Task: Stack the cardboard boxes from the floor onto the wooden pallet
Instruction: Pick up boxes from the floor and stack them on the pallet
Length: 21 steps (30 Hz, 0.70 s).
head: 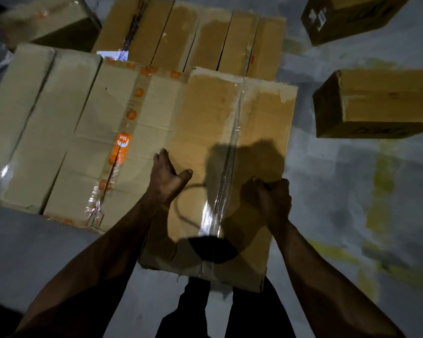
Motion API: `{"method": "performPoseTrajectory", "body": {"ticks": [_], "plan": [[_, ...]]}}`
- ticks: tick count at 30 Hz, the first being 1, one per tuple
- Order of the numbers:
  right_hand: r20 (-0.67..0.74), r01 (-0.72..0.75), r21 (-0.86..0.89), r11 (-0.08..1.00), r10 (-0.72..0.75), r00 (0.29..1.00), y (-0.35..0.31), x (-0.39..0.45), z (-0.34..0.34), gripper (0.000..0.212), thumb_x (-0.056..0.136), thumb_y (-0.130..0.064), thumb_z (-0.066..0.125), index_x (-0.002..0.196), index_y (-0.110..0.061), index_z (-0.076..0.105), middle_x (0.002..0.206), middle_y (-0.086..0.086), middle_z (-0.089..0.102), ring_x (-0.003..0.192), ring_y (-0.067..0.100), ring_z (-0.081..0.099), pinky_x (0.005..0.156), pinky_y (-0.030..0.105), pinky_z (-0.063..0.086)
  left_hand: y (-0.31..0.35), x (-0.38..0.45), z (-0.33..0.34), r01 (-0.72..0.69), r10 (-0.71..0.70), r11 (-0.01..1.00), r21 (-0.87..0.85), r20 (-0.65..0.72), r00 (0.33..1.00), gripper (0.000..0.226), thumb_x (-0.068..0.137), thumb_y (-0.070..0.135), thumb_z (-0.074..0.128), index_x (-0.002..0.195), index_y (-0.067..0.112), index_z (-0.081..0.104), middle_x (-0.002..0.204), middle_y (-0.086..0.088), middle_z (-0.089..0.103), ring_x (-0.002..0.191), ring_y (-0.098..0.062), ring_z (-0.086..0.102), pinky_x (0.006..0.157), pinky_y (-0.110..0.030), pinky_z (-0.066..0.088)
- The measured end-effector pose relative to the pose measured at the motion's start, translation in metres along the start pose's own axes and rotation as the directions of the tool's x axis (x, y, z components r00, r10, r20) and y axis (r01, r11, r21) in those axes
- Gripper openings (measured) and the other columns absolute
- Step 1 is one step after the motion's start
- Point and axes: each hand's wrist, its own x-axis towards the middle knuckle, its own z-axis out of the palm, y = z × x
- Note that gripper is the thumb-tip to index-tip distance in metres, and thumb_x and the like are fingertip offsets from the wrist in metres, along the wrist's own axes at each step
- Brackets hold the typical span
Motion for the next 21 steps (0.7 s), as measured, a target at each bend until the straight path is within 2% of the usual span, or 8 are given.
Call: {"method": "performPoseTrajectory", "body": {"ticks": [3, 5, 7, 11, 14, 16, 19, 21], "plan": [[0.036, 0.016, 0.008, 1.000, -0.016, 0.999, 0.001, 0.012, 0.005, 0.062, 0.088, -0.052, 0.070, 0.132, -0.016, 0.044, 0.113, 0.006, 0.056, 0.112, 0.037, 0.059, 0.081, 0.035, 0.044, 0.000, 0.007, 0.006, -0.056, 0.060, 0.994, 0.093, -0.039, 0.997, 0.112, 0.070, 0.055, 0.067, 0.155, -0.002, 0.020, 0.160, -0.022, 0.026, 0.150, -0.038, 0.016, 0.123, -0.048, 0.020], [0.067, 0.039, 0.008, 0.999, -0.039, 0.997, -0.001, 0.019, 0.008, 0.070, 0.089, -0.051, 0.070, 0.141, -0.016, 0.039, 0.128, 0.011, 0.056, 0.117, 0.038, 0.057, 0.084, 0.035, 0.044, -0.005, 0.016, 0.012, -0.088, 0.099, 0.981, 0.175, -0.055, 0.994, 0.112, 0.076, 0.050, 0.069, 0.156, -0.004, 0.012, 0.164, -0.023, 0.015, 0.153, -0.038, 0.008, 0.123, -0.048, 0.013], [0.091, 0.073, 0.036, 0.997, -0.076, 0.993, 0.000, 0.025, 0.012, 0.074, 0.089, -0.049, 0.070, 0.145, -0.016, 0.035, 0.135, 0.009, 0.054, 0.120, 0.035, 0.056, 0.086, 0.034, 0.042, -0.011, 0.022, 0.018, -0.105, 0.128, 0.959, 0.263, -0.073, 0.989, 0.106, 0.085, 0.044, 0.071, 0.157, -0.002, 0.008, 0.167, -0.022, 0.005, 0.154, -0.038, 0.001, 0.124, -0.051, 0.008], [0.117, 0.108, 0.083, 0.991, -0.117, 0.986, 0.007, 0.025, 0.010, 0.071, 0.090, -0.046, 0.072, 0.143, -0.018, 0.034, 0.110, -0.009, 0.047, 0.109, 0.023, 0.054, 0.083, 0.032, 0.042, -0.016, 0.025, 0.021, -0.100, 0.121, 0.929, 0.355, -0.039, 0.992, 0.105, 0.092, 0.050, 0.064, 0.159, 0.001, 0.000, 0.168, -0.018, -0.004, 0.155, -0.034, -0.006, 0.124, -0.049, 0.003], [0.166, 0.095, 0.140, 0.985, -0.118, 0.979, 0.003, 0.024, 0.007, 0.068, 0.091, -0.041, 0.072, 0.142, -0.020, 0.033, 0.102, -0.020, 0.044, 0.103, 0.016, 0.050, 0.084, 0.032, 0.043, -0.017, 0.025, 0.017, -0.110, 0.126, 0.923, 0.368, -0.018, 0.992, 0.105, 0.093, 0.055, 0.061, 0.159, 0.000, -0.001, 0.168, -0.019, -0.004, 0.155, -0.035, -0.006, 0.124, -0.048, 0.004], [0.193, 0.071, 0.182, 0.981, -0.106, 0.975, 0.001, 0.023, 0.005, 0.070, 0.090, -0.040, 0.074, 0.143, -0.021, 0.032, 0.108, -0.016, 0.049, 0.103, 0.016, 0.051, 0.086, 0.034, 0.046, -0.021, 0.024, 0.014, -0.109, 0.119, 0.922, 0.373, -0.003, 0.993, 0.104, 0.093, 0.057, 0.060, 0.159, -0.001, 0.004, 0.167, -0.021, 0.001, 0.155, -0.036, -0.003, 0.125, -0.047, 0.005], [0.206, 0.038, 0.152, 0.988, -0.069, 0.976, 0.002, 0.019, 0.004, 0.076, 0.089, -0.043, 0.074, 0.145, -0.019, 0.030, 0.120, -0.003, 0.049, 0.104, 0.018, 0.050, 0.090, 0.038, 0.047, -0.029, 0.013, 0.013, -0.077, 0.085, 0.931, 0.356, -0.007, 0.996, 0.100, 0.092, 0.057, 0.061, 0.156, -0.004, 0.014, 0.166, -0.022, 0.008, 0.155, -0.035, 0.001, 0.127, -0.044, 0.007], [0.193, 0.036, 0.133, 0.990, -0.062, 0.979, 0.008, 0.011, 0.007, 0.074, 0.086, -0.046, 0.075, 0.144, -0.018, 0.038, 0.121, -0.002, 0.055, 0.106, 0.020, 0.056, 0.089, 0.037, 0.048, -0.035, -0.001, 0.012, -0.049, 0.053, 0.935, 0.352, -0.001, 0.999, 0.093, 0.092, 0.051, 0.064, 0.153, -0.005, 0.022, 0.166, -0.023, 0.011, 0.155, -0.035, 0.003, 0.125, -0.042, 0.009]]}}
